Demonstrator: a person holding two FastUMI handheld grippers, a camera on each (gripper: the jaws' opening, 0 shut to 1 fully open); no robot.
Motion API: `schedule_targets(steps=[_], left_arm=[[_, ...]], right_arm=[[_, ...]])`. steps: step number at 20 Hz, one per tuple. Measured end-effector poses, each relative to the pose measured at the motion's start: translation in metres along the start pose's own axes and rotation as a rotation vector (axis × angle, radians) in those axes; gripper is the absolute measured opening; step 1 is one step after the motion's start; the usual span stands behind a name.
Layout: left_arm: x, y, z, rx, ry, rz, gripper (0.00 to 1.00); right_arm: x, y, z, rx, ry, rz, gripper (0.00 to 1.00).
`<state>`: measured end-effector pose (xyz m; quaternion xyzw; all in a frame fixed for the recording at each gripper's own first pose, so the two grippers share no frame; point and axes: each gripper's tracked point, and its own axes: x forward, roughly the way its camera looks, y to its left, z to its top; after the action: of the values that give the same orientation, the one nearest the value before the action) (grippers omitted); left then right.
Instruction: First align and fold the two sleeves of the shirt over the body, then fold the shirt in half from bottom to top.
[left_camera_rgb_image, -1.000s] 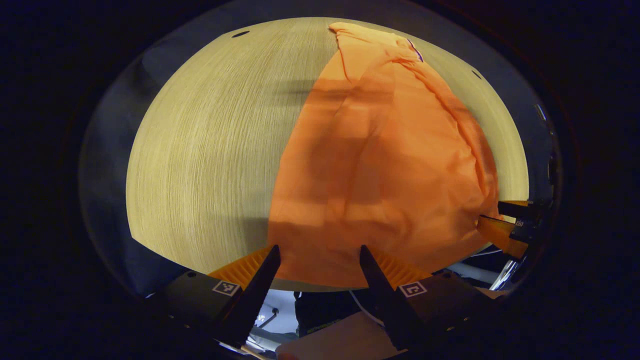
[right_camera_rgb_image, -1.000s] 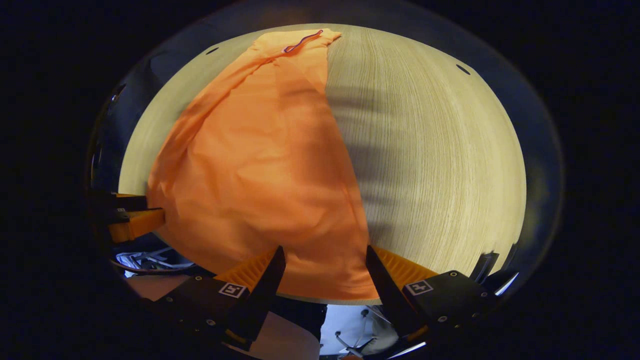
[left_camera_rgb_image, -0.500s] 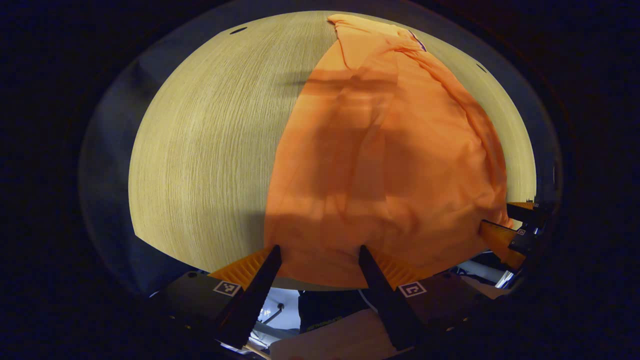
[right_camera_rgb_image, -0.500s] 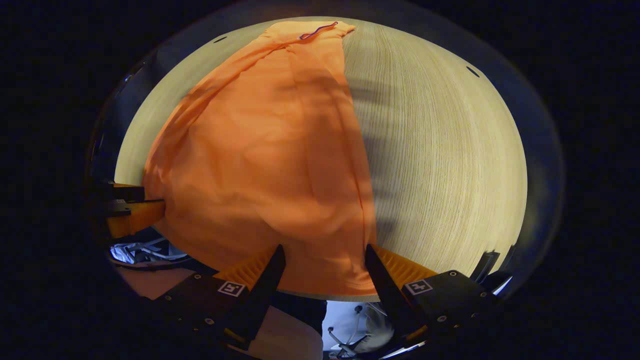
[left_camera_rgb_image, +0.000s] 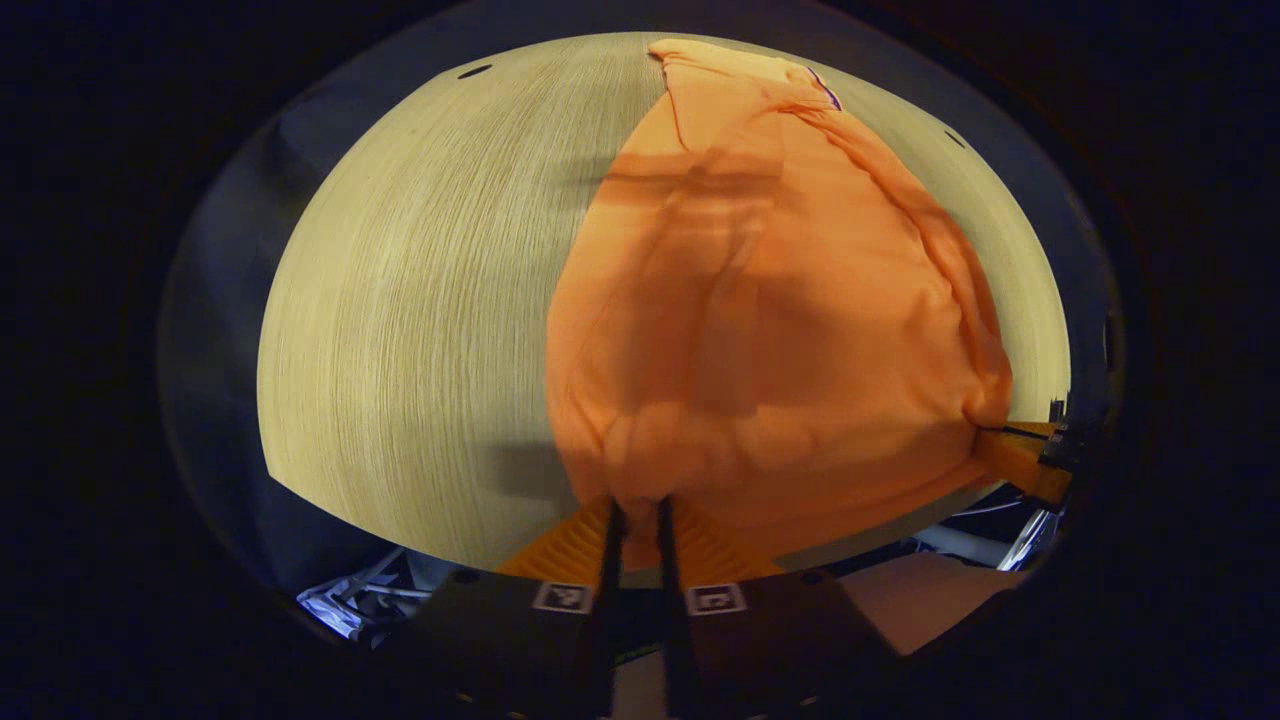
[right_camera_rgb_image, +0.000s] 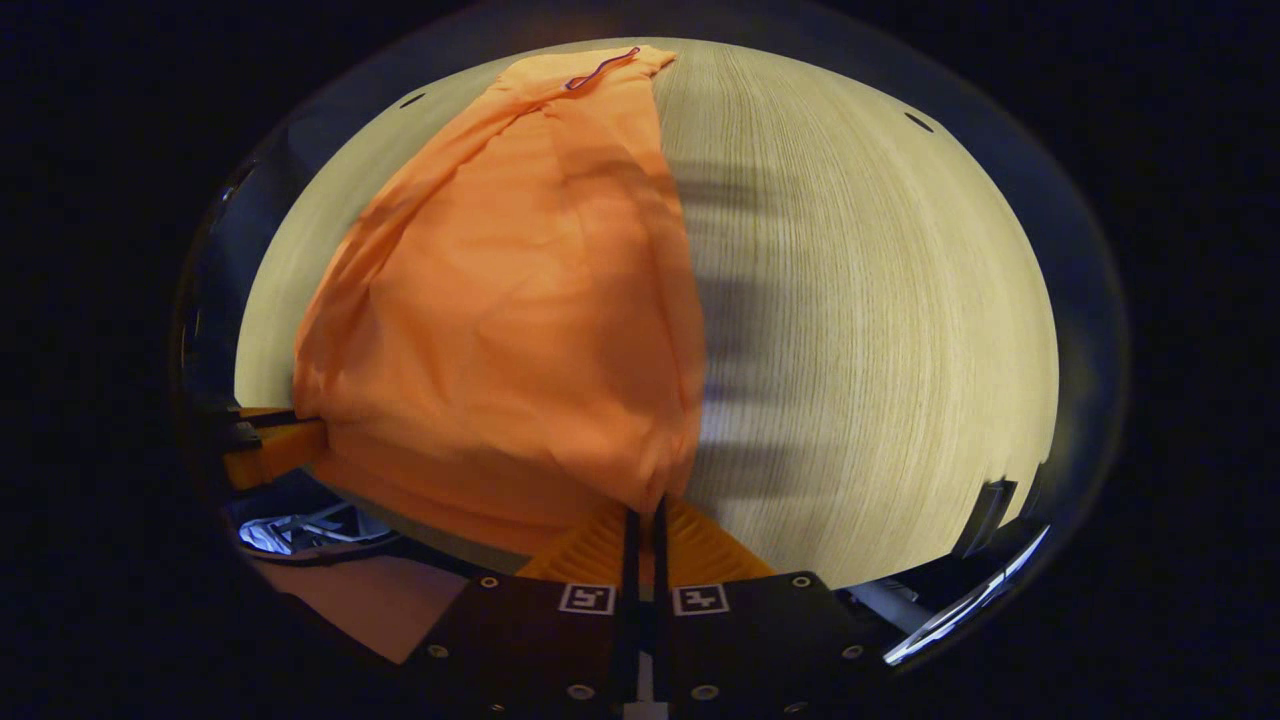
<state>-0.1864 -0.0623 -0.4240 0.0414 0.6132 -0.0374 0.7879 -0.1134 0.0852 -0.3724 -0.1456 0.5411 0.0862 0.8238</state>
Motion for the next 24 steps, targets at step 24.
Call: schedule_targets(steps=[24], left_arm=[[-0.088, -0.004, 0.224, 0.12, -0.412, -0.071, 0.01]], right_arm=[[-0.092, -0.017, 0.189, 0.02, -0.309, 0.054, 0.0]])
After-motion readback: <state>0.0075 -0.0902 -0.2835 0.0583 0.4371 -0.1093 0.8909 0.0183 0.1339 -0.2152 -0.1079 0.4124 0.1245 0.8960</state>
